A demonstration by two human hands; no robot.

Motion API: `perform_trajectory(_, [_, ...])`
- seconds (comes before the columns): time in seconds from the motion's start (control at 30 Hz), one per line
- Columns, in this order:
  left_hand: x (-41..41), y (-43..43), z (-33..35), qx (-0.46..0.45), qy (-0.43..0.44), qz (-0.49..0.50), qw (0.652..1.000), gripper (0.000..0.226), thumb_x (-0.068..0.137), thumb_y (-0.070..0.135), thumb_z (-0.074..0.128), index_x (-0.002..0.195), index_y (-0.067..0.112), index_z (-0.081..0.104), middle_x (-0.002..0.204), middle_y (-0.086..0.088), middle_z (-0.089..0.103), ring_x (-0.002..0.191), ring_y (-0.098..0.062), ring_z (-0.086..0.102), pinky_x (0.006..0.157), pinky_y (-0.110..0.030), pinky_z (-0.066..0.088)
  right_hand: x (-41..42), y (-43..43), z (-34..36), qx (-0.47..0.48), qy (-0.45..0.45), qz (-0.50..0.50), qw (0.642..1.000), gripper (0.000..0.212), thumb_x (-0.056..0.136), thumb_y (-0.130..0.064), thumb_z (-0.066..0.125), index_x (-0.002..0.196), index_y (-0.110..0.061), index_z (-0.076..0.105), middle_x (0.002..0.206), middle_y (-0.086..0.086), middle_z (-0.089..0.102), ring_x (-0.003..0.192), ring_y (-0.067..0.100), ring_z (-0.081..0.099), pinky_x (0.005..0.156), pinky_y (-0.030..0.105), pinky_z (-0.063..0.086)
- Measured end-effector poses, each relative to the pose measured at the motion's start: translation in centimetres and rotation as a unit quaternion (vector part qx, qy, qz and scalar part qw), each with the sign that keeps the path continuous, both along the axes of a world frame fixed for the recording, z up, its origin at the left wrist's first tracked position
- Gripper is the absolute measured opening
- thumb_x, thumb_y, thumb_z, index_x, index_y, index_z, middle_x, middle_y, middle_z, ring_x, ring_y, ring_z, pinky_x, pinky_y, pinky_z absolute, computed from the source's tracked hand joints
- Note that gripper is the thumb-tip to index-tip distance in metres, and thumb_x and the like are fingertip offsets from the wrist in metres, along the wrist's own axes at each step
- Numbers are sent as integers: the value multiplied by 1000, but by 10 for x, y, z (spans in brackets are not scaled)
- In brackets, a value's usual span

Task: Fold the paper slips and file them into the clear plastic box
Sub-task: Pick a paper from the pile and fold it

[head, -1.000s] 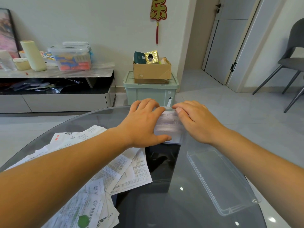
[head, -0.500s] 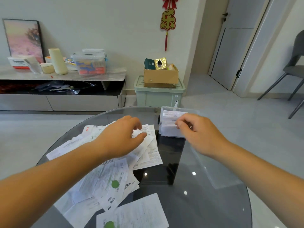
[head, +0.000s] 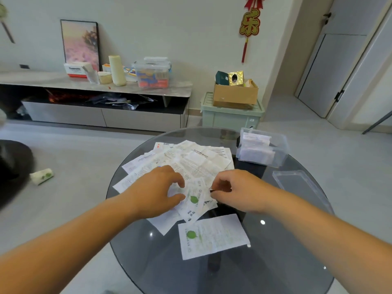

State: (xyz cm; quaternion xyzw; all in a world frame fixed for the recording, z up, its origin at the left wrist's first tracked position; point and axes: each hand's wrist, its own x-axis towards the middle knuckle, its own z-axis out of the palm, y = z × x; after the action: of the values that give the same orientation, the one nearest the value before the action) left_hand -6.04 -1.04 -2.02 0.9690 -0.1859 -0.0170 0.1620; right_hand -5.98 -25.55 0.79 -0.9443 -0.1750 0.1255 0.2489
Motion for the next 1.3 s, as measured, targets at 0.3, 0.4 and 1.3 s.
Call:
perform_trajectory(0.3, [-27,-15,-6,57,58,-119,990,44,80,66,68,110,36,60,112,15,52,102,-5,48,90,-27,48,-22,9,-19,-131,17,82,988,51,66,-59,85,102,-32,61,104,-15,54,98,8,53,87,32,52])
perform_trajectory(0.4, [-30,-23,-8,79,63,-137,985,45,78,68,69,108,35,58,109,14,52,99,-7,48,88,-27,47,-27,6,-21,-127,6,73,989,50,65,-57,86,99,-32,58,101,-16,52,94,6,50,83,30,51])
perform_trajectory(1.3, [-47,-105,-6,-88,132,-182,970,73,65,65,83,121,35,48,116,22,50,107,2,48,93,-20,46,-71,-81,-37,259,153,-173,938,39,101,-40,52,98,-5,69,91,8,76,88,30,72,82,38,60])
